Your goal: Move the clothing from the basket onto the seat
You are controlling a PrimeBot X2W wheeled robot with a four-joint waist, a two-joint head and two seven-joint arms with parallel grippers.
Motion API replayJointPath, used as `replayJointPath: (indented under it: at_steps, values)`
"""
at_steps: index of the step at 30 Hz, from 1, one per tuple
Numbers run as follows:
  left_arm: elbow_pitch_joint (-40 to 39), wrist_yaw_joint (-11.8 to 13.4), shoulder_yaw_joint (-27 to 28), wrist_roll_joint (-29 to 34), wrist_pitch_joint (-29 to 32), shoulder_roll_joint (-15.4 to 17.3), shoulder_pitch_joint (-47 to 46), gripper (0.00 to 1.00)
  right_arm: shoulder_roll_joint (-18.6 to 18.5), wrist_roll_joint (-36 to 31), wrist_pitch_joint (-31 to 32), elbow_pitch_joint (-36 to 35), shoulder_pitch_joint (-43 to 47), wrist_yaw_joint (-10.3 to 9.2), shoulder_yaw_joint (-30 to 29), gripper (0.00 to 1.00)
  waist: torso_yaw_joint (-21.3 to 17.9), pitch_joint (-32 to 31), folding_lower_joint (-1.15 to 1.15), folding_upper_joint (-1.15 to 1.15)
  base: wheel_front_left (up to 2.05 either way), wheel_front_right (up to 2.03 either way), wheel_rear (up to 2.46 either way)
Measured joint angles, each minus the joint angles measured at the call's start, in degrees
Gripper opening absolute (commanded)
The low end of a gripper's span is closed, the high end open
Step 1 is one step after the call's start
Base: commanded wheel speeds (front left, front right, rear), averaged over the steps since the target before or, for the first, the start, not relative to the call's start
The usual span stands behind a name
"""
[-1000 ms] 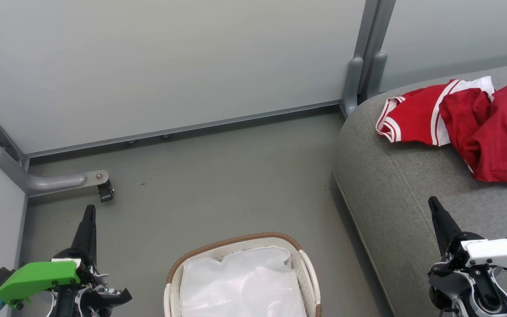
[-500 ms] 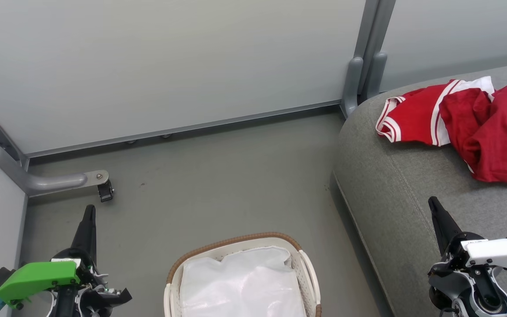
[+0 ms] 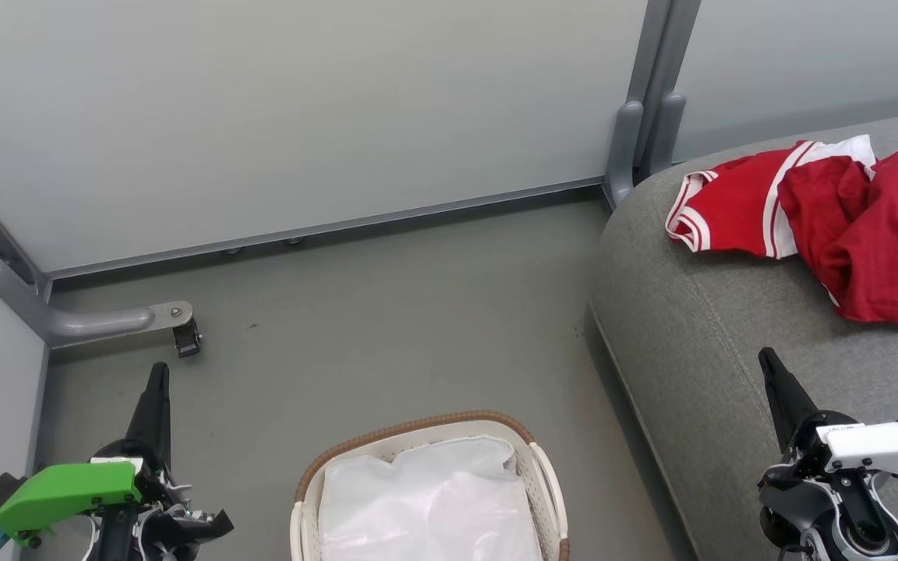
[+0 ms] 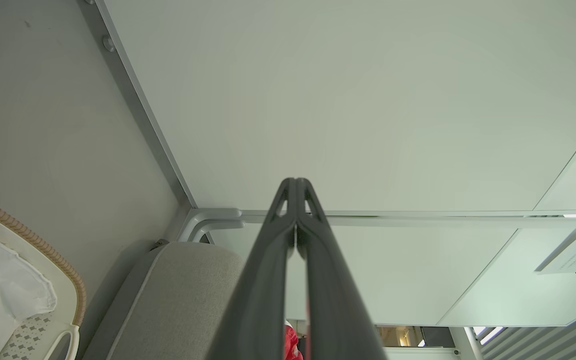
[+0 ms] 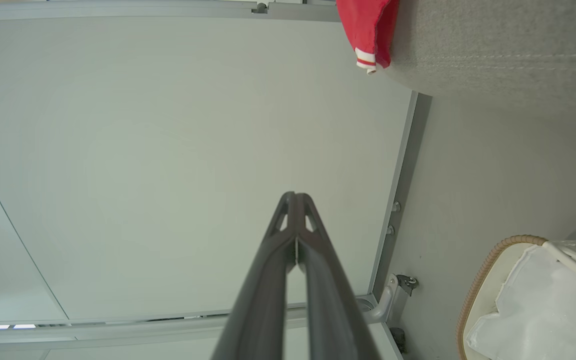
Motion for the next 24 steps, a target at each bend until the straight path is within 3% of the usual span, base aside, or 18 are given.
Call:
replayJointPath:
  at_steps: [24]
  values:
    - [0.0, 0.0, 0.03, 0.01, 0.01, -0.01, 0.0, 0.0, 0.0, 0.0, 0.0, 0.0, 0.0, 0.0, 0.0, 0.0, 0.0, 0.0, 0.0, 0.0, 0.0, 0.0, 0.0]
